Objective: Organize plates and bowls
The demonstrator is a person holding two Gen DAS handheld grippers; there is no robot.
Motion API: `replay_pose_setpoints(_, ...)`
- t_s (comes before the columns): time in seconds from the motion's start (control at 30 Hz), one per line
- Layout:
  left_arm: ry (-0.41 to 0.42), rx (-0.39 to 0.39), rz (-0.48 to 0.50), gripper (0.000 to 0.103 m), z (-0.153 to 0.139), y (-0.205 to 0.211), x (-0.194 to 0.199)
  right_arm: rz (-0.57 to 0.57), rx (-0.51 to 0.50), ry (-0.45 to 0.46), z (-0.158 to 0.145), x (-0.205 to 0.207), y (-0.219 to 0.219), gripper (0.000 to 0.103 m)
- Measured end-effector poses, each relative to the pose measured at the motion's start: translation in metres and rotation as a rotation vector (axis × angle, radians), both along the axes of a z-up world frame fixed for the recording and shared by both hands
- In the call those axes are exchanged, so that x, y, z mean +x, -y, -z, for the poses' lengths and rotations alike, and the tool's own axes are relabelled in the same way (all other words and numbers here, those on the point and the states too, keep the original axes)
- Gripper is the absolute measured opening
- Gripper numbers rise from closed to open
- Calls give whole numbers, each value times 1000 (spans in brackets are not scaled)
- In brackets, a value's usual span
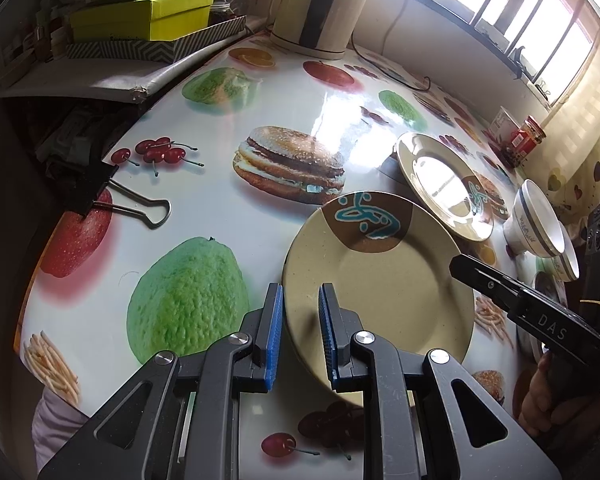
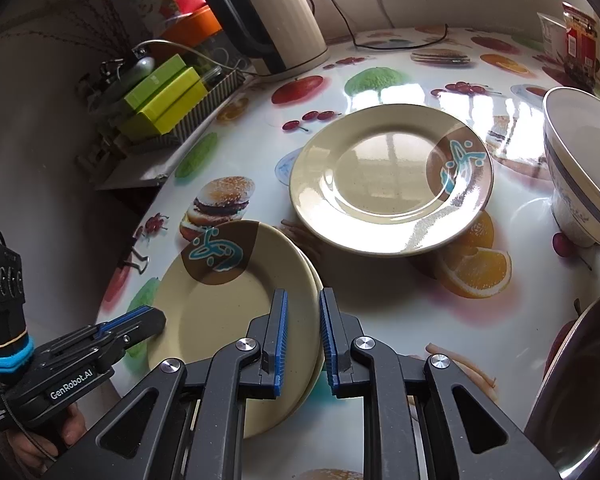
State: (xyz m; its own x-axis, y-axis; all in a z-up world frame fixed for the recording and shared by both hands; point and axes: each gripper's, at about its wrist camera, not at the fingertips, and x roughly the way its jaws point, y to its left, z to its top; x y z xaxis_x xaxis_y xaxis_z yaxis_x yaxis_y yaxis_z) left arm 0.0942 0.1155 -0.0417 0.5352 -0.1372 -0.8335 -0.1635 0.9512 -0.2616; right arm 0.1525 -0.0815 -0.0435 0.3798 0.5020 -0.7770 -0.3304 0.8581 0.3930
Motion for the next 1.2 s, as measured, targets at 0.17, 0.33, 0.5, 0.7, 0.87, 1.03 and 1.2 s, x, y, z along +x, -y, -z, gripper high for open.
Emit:
replay_pose_setpoints(0.17,10,9,0,19,-7,0,0,10,6,6,-2,0,3,18)
replay_pose_setpoints(0.33,35,-9,10,26,-18,0,6,31,13,30,-10,1,9,29)
replay_pose_setpoints(0.5,58,-28,39,27,-28,6,22,110,13,73,-21,2,29,39)
replay_pose_setpoints(0.7,61,-40,95,27,-36,21,51,225,-11,87,-25,11,51,42)
replay_pose_setpoints(0.87,63,-32,151,27,-41,35,79,292,10,51,-18,21,58,42)
replay_pose_setpoints(1.03,48,-45,198,27,-41,46,109,342,47,12,-9,34,62,42)
replay_pose_setpoints(1.2,7,-69,242,27,-35,54,138,391,51,-4,-5,45,68,42)
